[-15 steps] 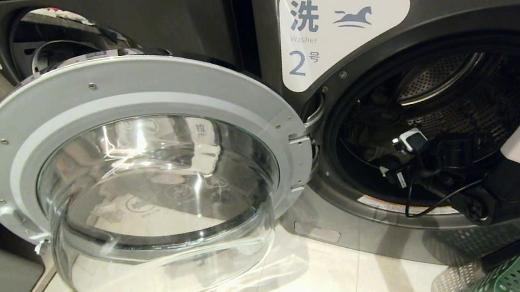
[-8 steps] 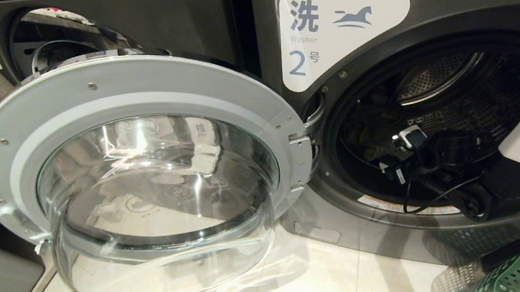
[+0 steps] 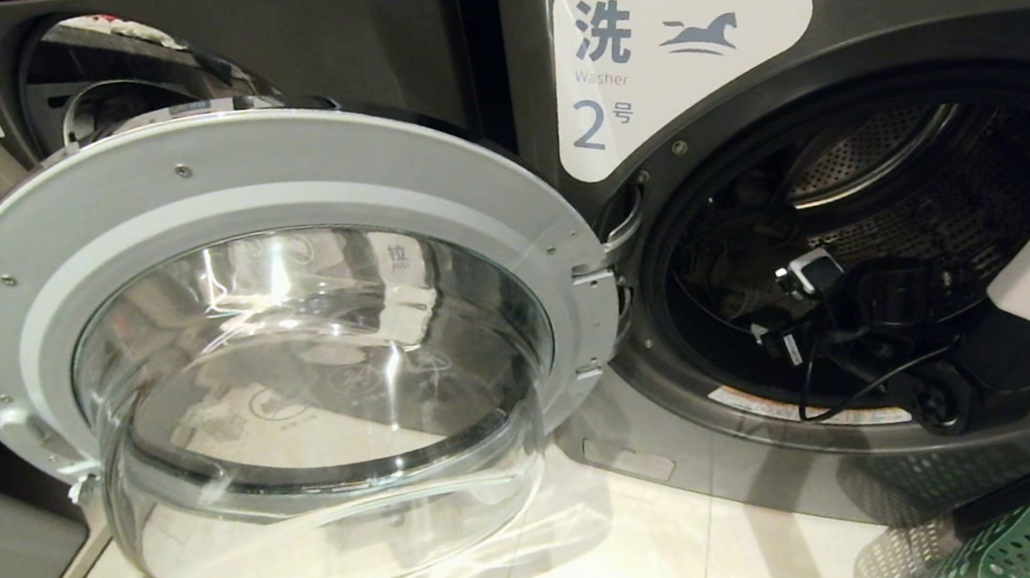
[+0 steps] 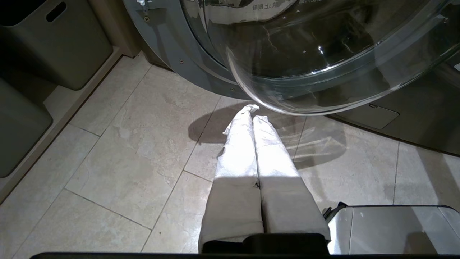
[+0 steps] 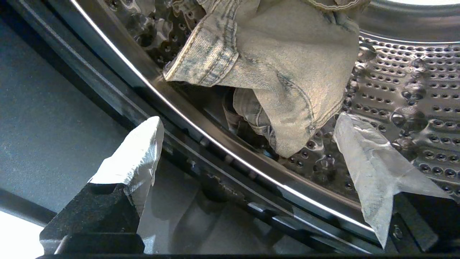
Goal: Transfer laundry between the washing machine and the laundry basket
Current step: Pick a cloth and place it into the basket
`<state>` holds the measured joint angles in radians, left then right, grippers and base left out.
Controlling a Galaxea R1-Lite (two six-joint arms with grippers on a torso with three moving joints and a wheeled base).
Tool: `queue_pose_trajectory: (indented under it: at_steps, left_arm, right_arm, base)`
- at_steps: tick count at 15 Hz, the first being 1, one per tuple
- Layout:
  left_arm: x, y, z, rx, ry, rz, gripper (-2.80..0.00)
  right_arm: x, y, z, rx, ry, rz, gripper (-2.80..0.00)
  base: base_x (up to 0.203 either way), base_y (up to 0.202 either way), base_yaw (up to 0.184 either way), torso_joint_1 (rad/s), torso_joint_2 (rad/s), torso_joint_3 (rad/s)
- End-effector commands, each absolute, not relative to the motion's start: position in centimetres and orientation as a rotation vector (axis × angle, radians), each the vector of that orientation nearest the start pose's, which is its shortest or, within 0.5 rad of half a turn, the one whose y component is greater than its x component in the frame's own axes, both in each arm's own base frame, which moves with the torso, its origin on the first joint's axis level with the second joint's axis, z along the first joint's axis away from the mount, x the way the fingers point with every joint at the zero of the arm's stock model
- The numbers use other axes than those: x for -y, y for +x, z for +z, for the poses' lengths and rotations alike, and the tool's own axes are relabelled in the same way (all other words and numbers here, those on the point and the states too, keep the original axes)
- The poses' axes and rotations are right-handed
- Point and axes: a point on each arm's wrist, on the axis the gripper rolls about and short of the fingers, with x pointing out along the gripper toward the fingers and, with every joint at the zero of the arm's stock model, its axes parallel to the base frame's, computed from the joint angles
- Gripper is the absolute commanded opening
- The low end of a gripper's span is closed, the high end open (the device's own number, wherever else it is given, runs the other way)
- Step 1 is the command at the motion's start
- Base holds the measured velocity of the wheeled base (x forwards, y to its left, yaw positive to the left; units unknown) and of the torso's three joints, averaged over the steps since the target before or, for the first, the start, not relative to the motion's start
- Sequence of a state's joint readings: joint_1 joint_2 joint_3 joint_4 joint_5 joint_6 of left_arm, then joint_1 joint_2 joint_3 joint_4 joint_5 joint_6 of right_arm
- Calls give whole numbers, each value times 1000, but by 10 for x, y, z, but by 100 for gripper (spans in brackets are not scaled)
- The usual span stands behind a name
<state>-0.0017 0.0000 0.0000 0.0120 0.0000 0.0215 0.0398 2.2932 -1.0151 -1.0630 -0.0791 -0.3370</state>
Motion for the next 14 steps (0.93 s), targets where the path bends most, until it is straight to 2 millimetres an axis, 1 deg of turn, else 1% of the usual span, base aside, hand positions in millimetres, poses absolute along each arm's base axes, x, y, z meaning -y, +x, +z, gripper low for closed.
queue_pose_trajectory:
  at_steps: [1, 4, 9, 12, 14]
  left_arm:
    - [0, -23, 74, -12, 21, -2, -280]
    - [0, -23, 74, -14, 21, -2, -280]
    - [0, -23, 74, -12, 21, -2, -280]
    - [0, -23, 74, -12, 21, -2, -280]
    - [0, -23, 74, -14, 21, -2, -280]
  right_arm:
    - [-14, 422, 61, -204, -349, -9, 0]
    - [-13, 428, 66, -178, -348, -19, 0]
    - [-13, 429, 65, -199, -347, -14, 0]
    - [-13, 428, 66, -208, -347, -14, 0]
    - [-12, 421, 68, -229, -348, -9, 0]
  base:
    - [0, 0, 0, 0, 0, 0]
    - [0, 0, 0, 0, 0, 0]
    - [0, 0, 0, 0, 0, 0]
    - [0, 0, 0, 0, 0, 0]
    - [0, 0, 0, 0, 0, 0]
